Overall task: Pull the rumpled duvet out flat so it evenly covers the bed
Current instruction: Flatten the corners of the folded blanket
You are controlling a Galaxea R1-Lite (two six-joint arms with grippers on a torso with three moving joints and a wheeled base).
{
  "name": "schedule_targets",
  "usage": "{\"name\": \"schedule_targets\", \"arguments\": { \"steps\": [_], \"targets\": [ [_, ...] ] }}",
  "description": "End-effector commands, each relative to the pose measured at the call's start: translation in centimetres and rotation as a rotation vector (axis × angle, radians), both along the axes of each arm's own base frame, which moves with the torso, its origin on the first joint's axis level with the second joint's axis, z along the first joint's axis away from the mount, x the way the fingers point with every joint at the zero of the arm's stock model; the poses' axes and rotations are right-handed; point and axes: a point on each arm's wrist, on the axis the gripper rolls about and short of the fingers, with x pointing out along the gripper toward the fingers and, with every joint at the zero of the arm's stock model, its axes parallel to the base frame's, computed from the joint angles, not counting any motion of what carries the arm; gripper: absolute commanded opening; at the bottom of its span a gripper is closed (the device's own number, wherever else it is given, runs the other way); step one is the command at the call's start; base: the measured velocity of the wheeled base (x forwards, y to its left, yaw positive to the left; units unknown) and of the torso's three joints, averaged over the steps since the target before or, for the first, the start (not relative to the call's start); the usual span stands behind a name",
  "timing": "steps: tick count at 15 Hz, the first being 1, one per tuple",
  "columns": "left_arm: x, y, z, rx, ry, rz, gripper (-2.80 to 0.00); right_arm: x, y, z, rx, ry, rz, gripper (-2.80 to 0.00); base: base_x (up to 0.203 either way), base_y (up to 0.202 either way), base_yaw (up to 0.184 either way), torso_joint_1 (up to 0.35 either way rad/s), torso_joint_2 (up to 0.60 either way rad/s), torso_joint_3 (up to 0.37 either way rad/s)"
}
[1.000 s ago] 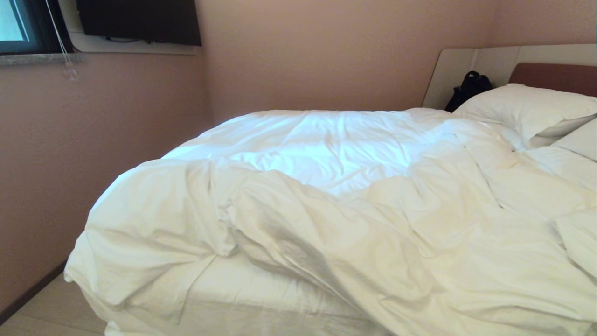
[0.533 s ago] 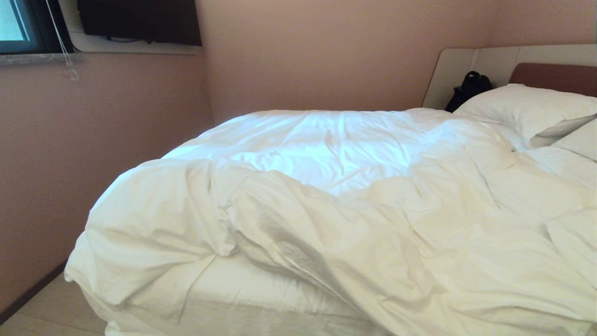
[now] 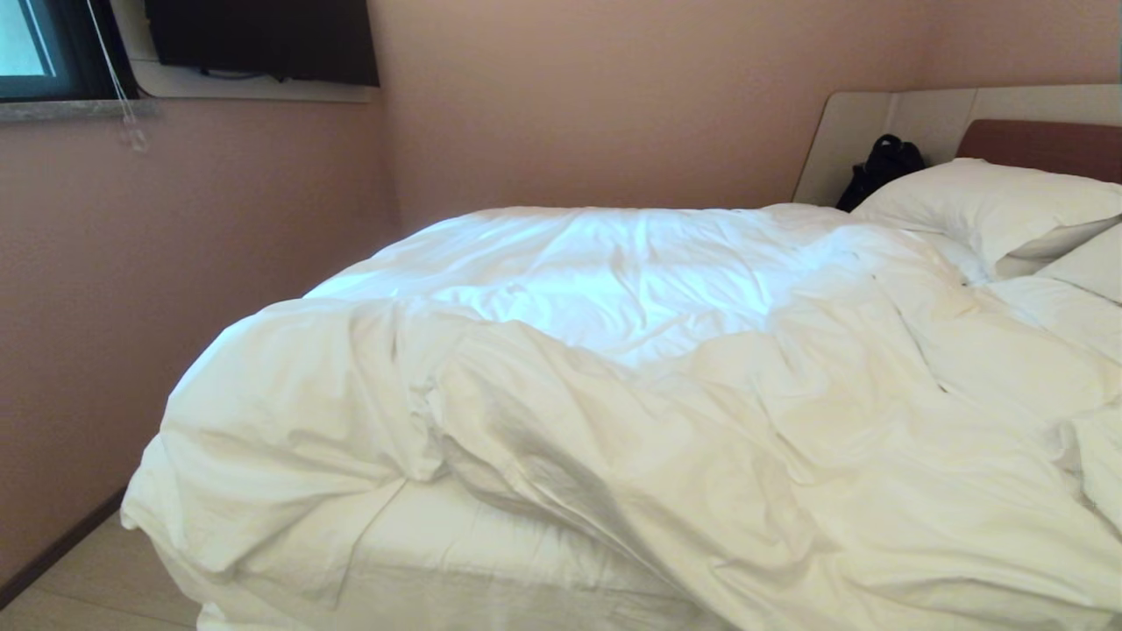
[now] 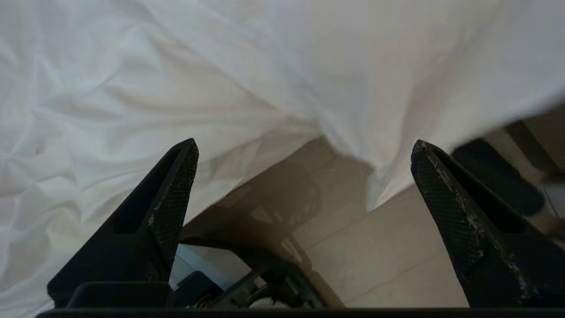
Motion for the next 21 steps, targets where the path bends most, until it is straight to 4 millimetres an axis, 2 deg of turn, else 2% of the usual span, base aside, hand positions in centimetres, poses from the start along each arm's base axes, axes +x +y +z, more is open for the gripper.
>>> {"name": "schedule_targets", "arguments": {
  "steps": [1, 4, 5, 10, 12, 15, 17, 19, 21],
  "targets": [
    [0.0, 0.0, 0.0, 0.000, 0.002, 0.000, -2.80, -1.0, 3.7, 0.8, -0.002, 0.001, -0.016, 0.00, 0.000, 0.000, 0.000, 0.000, 0.00, 0.000],
    [0.0, 0.0, 0.0, 0.000, 0.002, 0.001, -2.80, -0.8, 5.7, 1.4, 0.001, -0.131, 0.115, 0.00, 0.000, 0.000, 0.000, 0.000, 0.00, 0.000],
    [0.0, 0.0, 0.0, 0.000, 0.001, 0.001, -2.80, -0.5, 6.3, 1.6, 0.020, -0.170, 0.187, -2.80, 0.000, 0.000, 0.000, 0.000, 0.00, 0.000],
    [0.0, 0.0, 0.0, 0.000, 0.002, 0.001, -2.80, 1.4, 8.9, 2.5, 0.100, -0.261, 0.535, -2.80, 0.000, 0.000, 0.000, 0.000, 0.00, 0.000],
    [0.0, 0.0, 0.0, 0.000, 0.002, 0.000, -2.80, 2.5, 9.9, 3.4, 0.140, -0.287, 0.672, -2.80, 0.000, 0.000, 0.000, 0.000, 0.00, 0.000],
    [0.0, 0.0, 0.0, 0.000, 0.002, 0.001, -2.80, 6.1, 9.9, 5.4, 0.206, -0.352, 0.764, -2.80, 0.000, 0.000, 0.000, 0.000, 0.00, 0.000],
    [0.0, 0.0, 0.0, 0.000, 0.001, 0.000, -2.80, 9.2, 10.4, 5.6, 0.167, -0.320, 0.767, -2.80, 0.000, 0.000, 0.000, 0.000, 0.00, 0.000],
    [0.0, 0.0, 0.0, 0.000, 0.002, 0.000, -2.80, 12.3, 11.7, 5.1, 0.114, -0.258, 0.721, -2.80, 0.000, 0.000, 0.000, 0.000, 0.00, 0.000],
    [0.0, 0.0, 0.0, 0.000, 0.002, 0.000, -2.80, 14.7, 13.9, 4.7, 0.092, -0.235, 0.711, -2.80, 0.000, 0.000, 0.000, 0.000, 0.00, 0.000]
  ]
}}
